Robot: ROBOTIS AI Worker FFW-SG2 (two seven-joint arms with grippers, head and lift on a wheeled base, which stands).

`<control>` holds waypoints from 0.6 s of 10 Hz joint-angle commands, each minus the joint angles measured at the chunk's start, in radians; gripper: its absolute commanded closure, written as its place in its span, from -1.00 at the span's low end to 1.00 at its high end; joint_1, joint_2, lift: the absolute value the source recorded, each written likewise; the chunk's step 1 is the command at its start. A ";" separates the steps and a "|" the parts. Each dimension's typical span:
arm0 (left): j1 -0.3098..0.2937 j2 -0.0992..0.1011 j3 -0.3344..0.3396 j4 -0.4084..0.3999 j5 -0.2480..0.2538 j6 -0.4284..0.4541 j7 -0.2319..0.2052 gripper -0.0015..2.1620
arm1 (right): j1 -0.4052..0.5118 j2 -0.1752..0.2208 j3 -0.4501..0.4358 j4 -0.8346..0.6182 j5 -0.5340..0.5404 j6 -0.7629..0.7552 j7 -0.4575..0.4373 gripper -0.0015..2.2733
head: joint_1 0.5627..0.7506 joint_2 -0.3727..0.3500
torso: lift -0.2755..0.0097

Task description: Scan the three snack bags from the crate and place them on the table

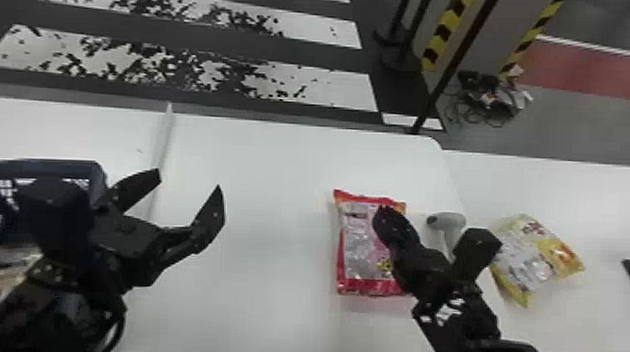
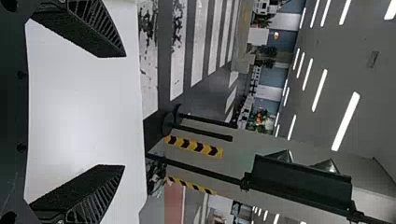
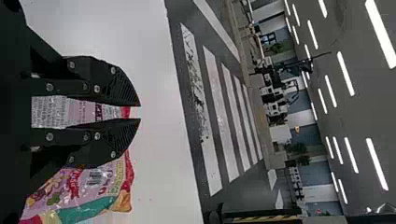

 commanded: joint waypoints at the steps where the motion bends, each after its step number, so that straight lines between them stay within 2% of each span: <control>1: -0.004 0.000 -0.005 0.000 0.000 -0.001 0.001 -0.98 | 0.049 -0.014 -0.059 -0.106 0.005 0.035 0.001 -0.99 | 0.41 -0.57 | 0.50; 4: -0.010 0.020 0.000 0.003 0.020 0.002 0.015 -0.98 | 0.073 -0.031 -0.168 -0.118 0.002 0.084 0.035 -0.95 | 0.41 -0.72 | 0.50; 6: -0.013 0.028 0.007 0.008 0.025 0.002 0.027 -0.98 | 0.075 -0.058 -0.211 -0.091 0.001 0.108 0.041 -0.95 | 0.41 -0.86 | 0.50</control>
